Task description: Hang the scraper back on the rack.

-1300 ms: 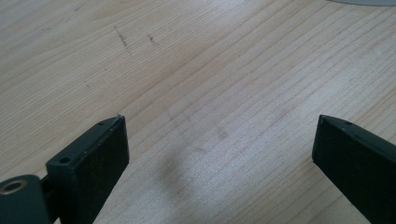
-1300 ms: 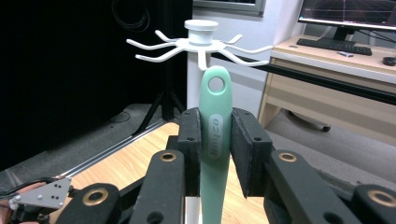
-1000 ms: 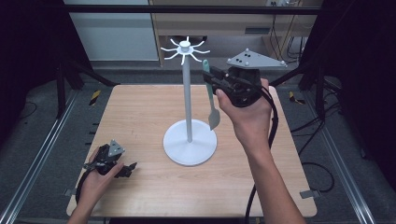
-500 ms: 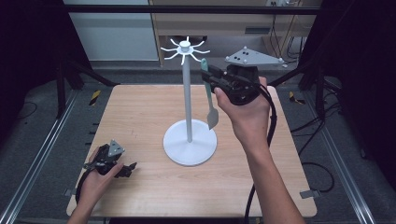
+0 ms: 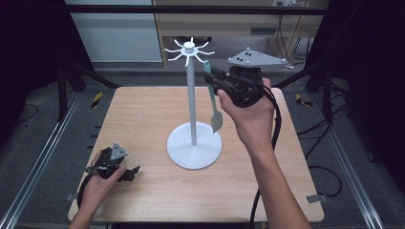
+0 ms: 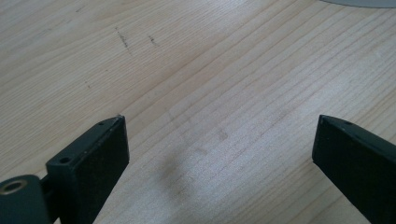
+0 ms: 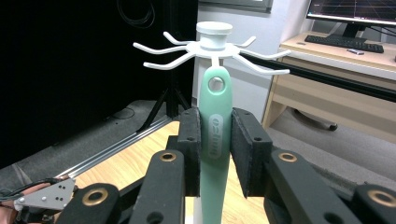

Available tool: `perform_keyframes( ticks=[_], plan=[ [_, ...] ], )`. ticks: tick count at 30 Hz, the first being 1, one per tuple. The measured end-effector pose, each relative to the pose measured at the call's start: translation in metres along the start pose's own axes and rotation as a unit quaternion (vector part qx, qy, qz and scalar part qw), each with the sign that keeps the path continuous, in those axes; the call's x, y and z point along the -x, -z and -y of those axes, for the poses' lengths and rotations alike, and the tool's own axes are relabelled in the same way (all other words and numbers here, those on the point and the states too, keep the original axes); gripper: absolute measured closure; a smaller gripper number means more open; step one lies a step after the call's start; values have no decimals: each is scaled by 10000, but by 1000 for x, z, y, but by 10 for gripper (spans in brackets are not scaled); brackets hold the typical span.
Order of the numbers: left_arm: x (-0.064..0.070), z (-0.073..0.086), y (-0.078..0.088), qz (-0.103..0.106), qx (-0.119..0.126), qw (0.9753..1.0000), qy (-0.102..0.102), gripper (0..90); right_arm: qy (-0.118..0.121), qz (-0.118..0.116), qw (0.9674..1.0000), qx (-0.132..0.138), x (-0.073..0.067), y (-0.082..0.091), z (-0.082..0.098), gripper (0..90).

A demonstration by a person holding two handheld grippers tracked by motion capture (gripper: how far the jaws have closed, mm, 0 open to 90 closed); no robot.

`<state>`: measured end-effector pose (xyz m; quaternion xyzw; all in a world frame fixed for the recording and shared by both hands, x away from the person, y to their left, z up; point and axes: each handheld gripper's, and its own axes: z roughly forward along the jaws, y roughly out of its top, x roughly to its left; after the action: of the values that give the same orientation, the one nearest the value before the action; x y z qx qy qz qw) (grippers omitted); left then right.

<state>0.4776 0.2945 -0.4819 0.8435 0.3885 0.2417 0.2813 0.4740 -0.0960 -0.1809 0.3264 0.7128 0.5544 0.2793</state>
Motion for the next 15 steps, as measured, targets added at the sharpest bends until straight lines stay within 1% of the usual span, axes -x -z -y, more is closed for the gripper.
perform_keyframes(
  ticks=[15],
  plan=[
    [0, 0, 0, 5, -7, 10000, -9, 35, 27, 17, 10000, -26, 0, -2, -1, 744]
  ],
)
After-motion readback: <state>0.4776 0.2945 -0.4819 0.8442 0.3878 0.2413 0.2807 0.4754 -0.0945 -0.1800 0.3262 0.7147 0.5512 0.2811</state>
